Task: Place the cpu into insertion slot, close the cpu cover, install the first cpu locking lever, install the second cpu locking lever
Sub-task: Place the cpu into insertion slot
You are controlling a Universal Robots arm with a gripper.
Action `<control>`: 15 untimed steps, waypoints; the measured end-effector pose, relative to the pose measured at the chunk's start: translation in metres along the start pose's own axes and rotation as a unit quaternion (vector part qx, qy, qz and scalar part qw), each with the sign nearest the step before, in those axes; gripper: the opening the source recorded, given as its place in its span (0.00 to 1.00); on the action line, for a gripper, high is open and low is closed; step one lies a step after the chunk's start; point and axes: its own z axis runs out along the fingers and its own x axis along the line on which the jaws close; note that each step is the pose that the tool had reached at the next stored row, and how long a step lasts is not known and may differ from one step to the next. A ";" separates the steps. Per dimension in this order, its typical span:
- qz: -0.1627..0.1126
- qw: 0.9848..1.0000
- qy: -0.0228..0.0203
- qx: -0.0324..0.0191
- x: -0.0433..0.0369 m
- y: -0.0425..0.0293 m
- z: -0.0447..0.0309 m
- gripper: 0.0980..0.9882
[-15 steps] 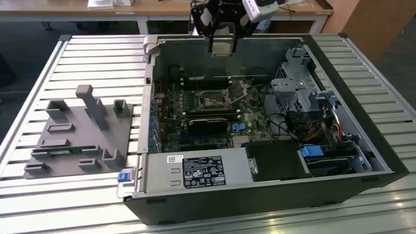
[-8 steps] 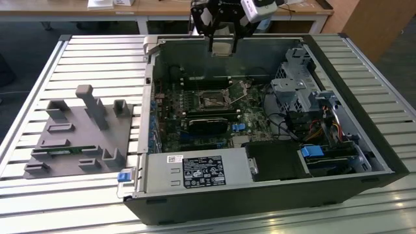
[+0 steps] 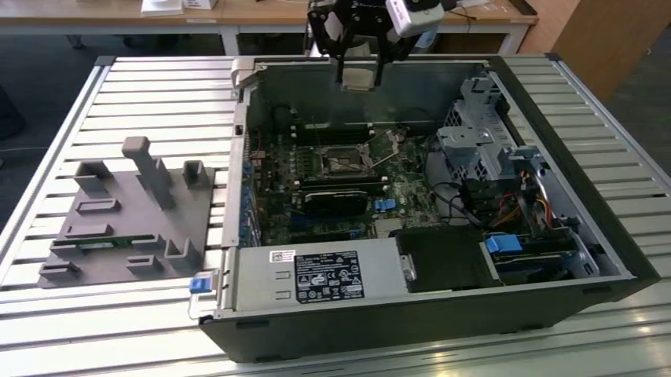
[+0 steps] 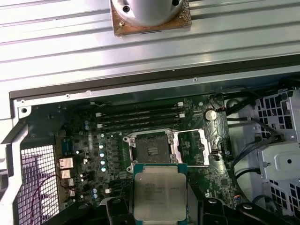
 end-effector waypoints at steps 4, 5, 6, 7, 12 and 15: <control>0.013 1.000 -0.001 0.000 0.0000 0.0000 0.0000 0.50; 0.016 1.000 -0.001 0.000 0.0001 0.0000 0.0001 0.50; 0.019 1.000 -0.002 0.000 0.0001 0.0000 0.0001 0.50; 0.022 1.000 -0.002 0.000 0.0001 0.0000 0.0001 0.50; 0.039 0.999 -0.003 -0.001 0.0001 0.0000 0.0001 0.50; 0.049 0.999 -0.004 -0.001 0.0001 0.0000 0.0002 0.50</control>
